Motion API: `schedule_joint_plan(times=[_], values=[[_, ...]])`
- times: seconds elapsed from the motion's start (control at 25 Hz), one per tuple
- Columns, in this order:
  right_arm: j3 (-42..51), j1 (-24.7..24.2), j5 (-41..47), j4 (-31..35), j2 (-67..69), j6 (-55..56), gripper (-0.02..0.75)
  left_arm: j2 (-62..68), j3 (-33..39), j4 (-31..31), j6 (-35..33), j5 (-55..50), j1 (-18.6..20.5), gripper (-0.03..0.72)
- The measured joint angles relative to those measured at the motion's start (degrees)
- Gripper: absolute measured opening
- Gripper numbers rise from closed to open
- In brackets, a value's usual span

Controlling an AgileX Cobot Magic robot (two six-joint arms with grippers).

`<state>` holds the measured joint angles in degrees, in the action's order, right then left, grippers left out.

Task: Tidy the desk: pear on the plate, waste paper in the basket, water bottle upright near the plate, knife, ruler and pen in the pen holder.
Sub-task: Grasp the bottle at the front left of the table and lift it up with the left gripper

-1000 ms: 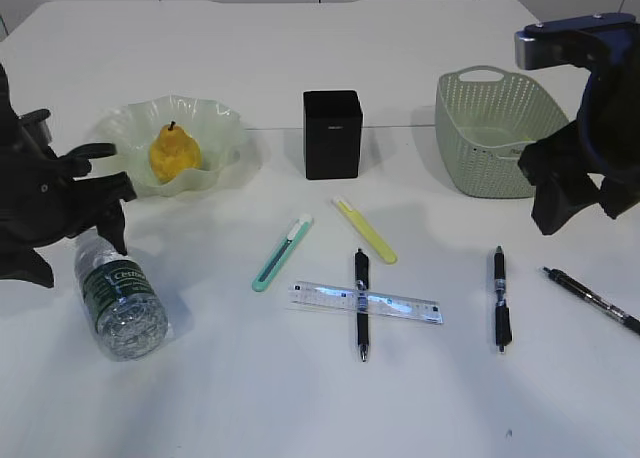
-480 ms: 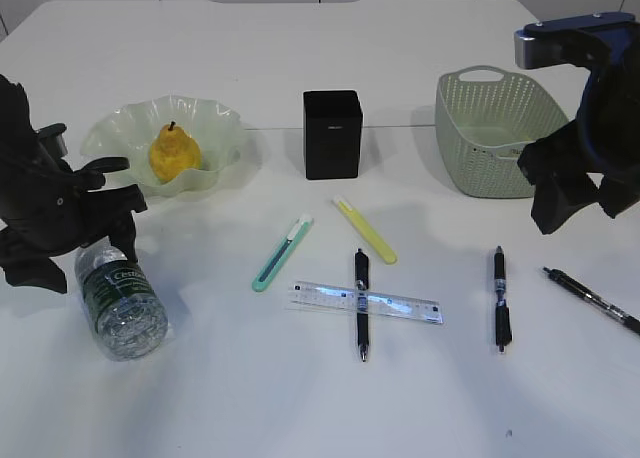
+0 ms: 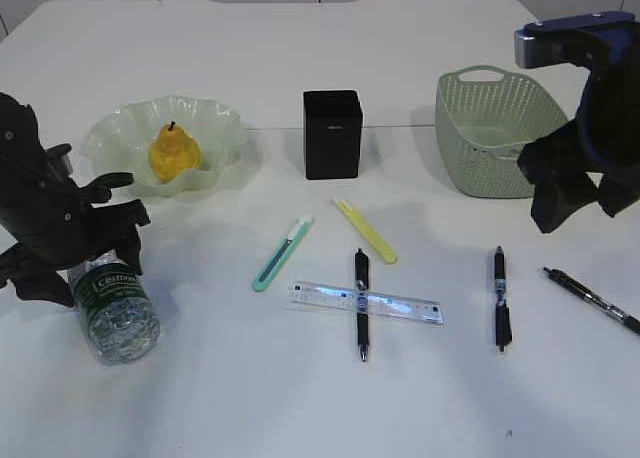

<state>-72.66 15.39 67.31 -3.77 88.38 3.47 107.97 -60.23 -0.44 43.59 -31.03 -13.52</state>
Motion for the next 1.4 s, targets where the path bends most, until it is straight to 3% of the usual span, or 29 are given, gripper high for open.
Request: schedule_joint_plan(times=[0.32, 0.72, 1.16, 1.4], values=[[0.00, 0.00, -0.30, -0.04, 0.00, 0.00, 0.494, 0.41, 0.00, -0.80, -0.70, 0.22, 0.00, 0.566], [0.00, 0.00, -0.44, -0.04, 0.00, -0.11, 0.494, 0.41, 0.00, -0.80, -0.70, -0.03, 0.00, 0.416], [0.00, 0.00, 0.89, -0.55, 0.00, -0.11, 0.494, 0.41, 0.00, -0.80, -0.73, -0.40, 0.00, 0.405], [0.00, 0.00, 1.23, -1.00, 0.00, -0.11, 0.494, 0.02, 0.00, 8.25, -0.73, -1.40, -0.12, 0.404]])
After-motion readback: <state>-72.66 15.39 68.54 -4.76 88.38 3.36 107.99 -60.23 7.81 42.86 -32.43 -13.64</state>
